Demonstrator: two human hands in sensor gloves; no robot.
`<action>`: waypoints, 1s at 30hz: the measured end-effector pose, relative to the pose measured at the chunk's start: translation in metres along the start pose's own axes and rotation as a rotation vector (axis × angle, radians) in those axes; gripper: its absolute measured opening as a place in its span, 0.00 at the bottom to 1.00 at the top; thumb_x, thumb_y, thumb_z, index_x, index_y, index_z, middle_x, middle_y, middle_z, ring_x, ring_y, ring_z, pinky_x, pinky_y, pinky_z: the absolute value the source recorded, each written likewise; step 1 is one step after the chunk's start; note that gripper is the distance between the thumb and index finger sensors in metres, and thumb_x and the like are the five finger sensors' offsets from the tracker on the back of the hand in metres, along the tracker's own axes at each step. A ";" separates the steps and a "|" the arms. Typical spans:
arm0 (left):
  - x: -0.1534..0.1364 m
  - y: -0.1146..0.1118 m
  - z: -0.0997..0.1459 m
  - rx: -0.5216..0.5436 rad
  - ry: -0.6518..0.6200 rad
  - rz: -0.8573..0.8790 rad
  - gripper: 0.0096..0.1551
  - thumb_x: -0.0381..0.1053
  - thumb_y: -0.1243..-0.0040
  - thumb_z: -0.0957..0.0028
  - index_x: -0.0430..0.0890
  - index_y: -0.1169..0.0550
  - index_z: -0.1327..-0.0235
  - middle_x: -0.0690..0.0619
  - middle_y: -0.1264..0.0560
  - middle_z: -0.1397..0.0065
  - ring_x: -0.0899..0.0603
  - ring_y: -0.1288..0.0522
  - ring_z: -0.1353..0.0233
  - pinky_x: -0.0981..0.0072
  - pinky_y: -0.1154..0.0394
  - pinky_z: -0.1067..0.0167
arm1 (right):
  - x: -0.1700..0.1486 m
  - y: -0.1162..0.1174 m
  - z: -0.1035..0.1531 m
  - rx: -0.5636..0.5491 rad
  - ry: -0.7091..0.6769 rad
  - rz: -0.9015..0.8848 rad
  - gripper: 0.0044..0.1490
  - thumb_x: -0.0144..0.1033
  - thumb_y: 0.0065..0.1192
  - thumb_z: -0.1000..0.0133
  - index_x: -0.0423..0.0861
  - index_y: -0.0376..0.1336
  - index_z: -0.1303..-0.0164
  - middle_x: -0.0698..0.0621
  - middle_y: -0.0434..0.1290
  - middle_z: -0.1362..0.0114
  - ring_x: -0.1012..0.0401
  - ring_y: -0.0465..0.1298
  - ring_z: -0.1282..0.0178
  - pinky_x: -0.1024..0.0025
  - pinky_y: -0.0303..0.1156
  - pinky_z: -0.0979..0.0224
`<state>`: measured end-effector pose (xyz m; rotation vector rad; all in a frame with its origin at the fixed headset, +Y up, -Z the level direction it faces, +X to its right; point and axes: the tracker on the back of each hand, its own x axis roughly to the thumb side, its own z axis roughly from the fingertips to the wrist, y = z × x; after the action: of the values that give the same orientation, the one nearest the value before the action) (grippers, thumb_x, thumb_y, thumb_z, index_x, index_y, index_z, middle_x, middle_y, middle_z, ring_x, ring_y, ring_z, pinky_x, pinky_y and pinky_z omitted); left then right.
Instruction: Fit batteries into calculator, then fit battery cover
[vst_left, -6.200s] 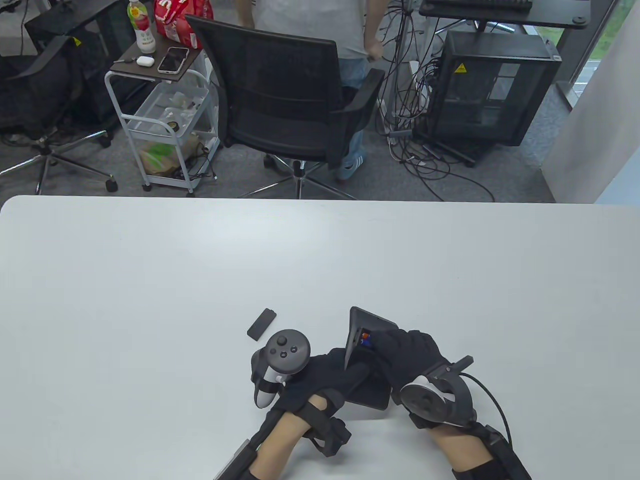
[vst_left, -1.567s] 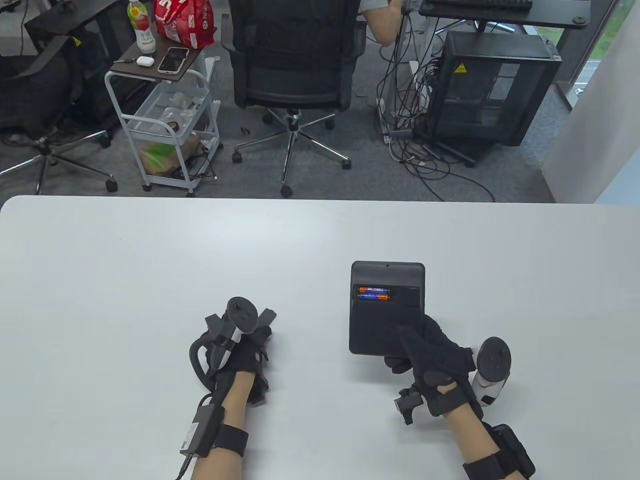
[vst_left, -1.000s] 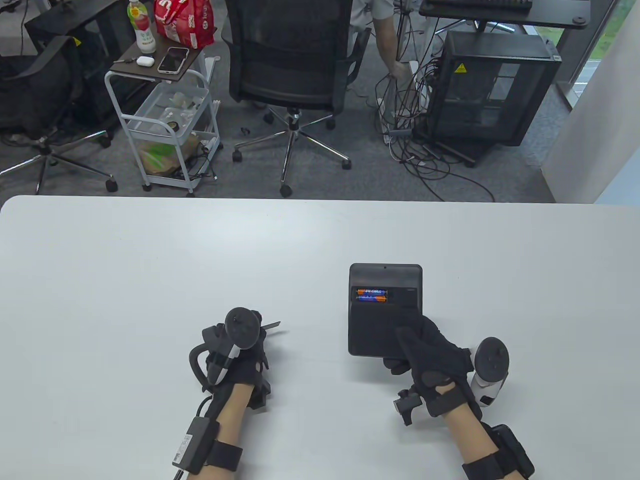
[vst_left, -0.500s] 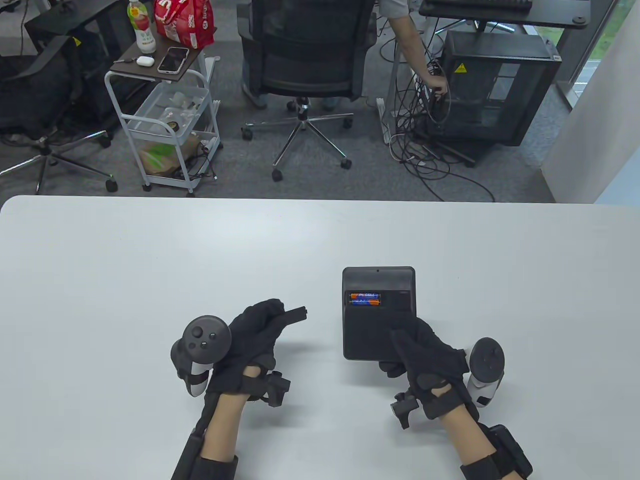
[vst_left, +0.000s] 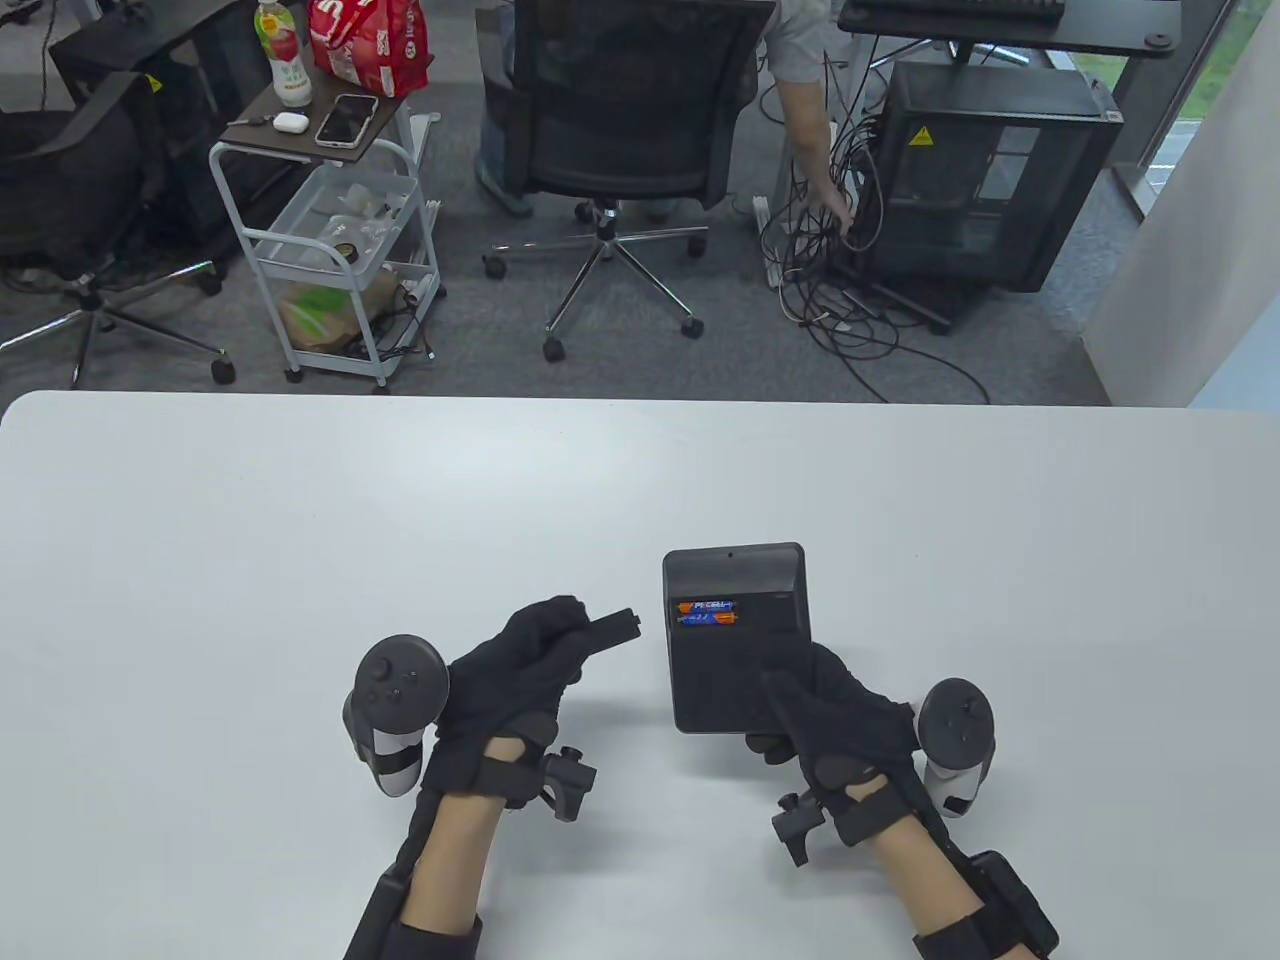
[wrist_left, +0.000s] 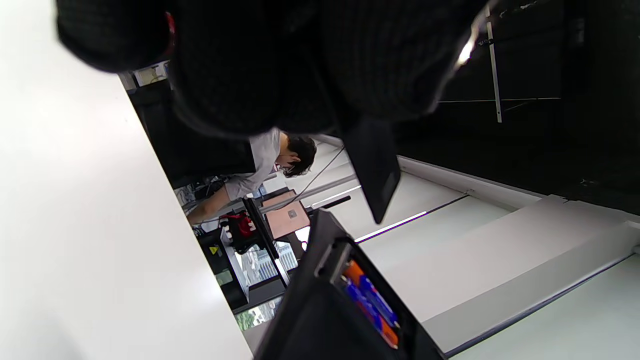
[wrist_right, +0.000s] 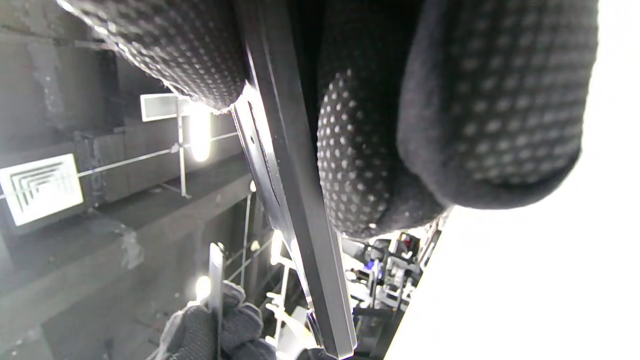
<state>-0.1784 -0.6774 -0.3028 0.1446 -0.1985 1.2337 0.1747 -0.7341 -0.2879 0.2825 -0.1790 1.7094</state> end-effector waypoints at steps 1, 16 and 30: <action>0.000 -0.001 0.000 -0.005 -0.001 0.015 0.26 0.53 0.28 0.55 0.49 0.19 0.44 0.50 0.17 0.45 0.45 0.14 0.52 0.43 0.21 0.45 | 0.000 0.001 0.000 0.008 0.002 -0.003 0.36 0.46 0.68 0.47 0.35 0.64 0.37 0.41 0.81 0.53 0.48 0.88 0.69 0.63 0.87 0.71; 0.008 -0.020 0.004 -0.029 -0.016 0.078 0.27 0.54 0.27 0.56 0.48 0.19 0.44 0.51 0.15 0.47 0.46 0.13 0.54 0.44 0.20 0.47 | 0.002 0.020 0.005 0.075 -0.010 0.084 0.36 0.45 0.69 0.47 0.35 0.65 0.38 0.41 0.81 0.53 0.48 0.88 0.70 0.62 0.87 0.71; 0.003 -0.035 0.004 -0.066 0.019 0.018 0.26 0.54 0.27 0.56 0.47 0.18 0.45 0.50 0.15 0.48 0.46 0.13 0.56 0.44 0.20 0.47 | 0.006 0.022 0.007 0.070 -0.041 0.131 0.36 0.45 0.69 0.48 0.34 0.65 0.38 0.41 0.82 0.53 0.47 0.88 0.70 0.62 0.87 0.72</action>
<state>-0.1451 -0.6869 -0.2985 0.0738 -0.2242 1.2444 0.1527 -0.7343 -0.2787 0.3640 -0.1711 1.8427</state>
